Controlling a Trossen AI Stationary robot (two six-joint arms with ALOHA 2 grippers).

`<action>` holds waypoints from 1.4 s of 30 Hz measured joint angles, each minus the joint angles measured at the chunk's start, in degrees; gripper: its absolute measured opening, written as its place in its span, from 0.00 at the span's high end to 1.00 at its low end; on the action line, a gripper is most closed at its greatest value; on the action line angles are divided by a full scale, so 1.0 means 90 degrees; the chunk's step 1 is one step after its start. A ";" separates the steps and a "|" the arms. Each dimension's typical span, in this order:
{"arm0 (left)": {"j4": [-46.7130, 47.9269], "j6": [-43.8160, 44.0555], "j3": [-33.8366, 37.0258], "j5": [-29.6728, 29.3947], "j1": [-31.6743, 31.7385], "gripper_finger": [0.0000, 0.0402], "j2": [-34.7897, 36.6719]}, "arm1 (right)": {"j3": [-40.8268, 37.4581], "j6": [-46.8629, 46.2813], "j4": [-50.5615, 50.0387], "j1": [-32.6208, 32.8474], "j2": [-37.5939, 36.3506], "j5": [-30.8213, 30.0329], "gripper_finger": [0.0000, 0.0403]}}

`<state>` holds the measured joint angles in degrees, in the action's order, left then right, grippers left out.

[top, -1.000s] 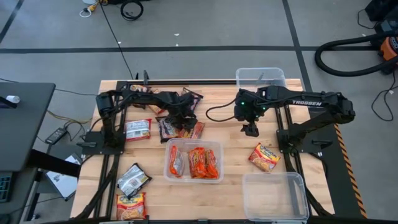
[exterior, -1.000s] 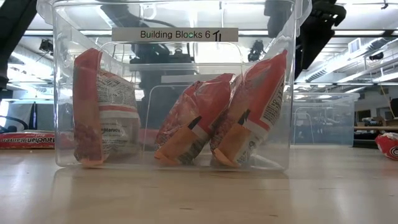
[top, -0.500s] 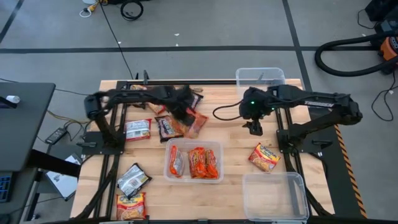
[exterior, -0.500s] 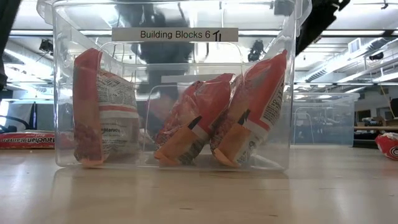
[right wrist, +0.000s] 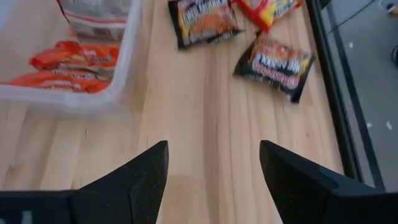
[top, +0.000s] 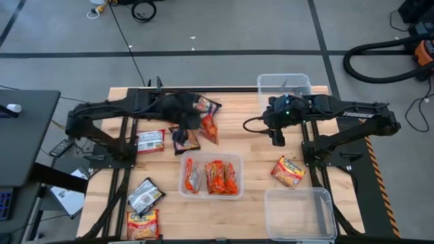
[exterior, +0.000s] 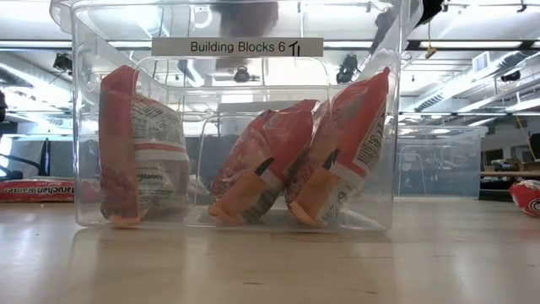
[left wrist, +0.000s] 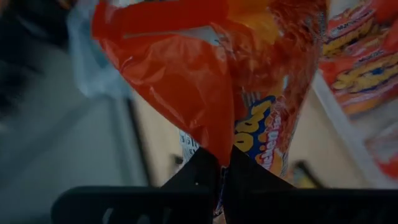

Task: Sort Maruchan noodles
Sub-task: Put the orange noodle pack into the bottom left transparent bin

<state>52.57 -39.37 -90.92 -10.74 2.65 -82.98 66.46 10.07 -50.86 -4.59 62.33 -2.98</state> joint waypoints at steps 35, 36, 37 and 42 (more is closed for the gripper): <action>-0.3886 -0.3374 0.3788 -0.1905 -0.3069 0.97 -0.0114 | 0.0000 -0.3297 0.1584 0.0557 -0.0085 -0.1542 0.38; -0.3978 -0.3472 0.3918 -0.1862 -0.3074 0.97 -0.0114 | 0.0000 -0.3325 0.1594 0.0582 -0.0085 -0.1542 0.38; -0.3993 -0.3515 0.4021 -0.1763 -0.3076 0.97 -0.0116 | 0.0000 -0.3341 0.1597 0.0603 -0.0085 -0.1542 0.38; -0.3913 -0.3506 0.4435 -0.1494 -0.3076 0.97 -0.0070 | 0.0000 -0.3344 0.1600 0.0633 -0.0083 -0.1542 0.38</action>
<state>17.35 -70.92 -51.01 -24.18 -25.04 -83.61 66.46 -20.03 -36.47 1.11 61.58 -16.86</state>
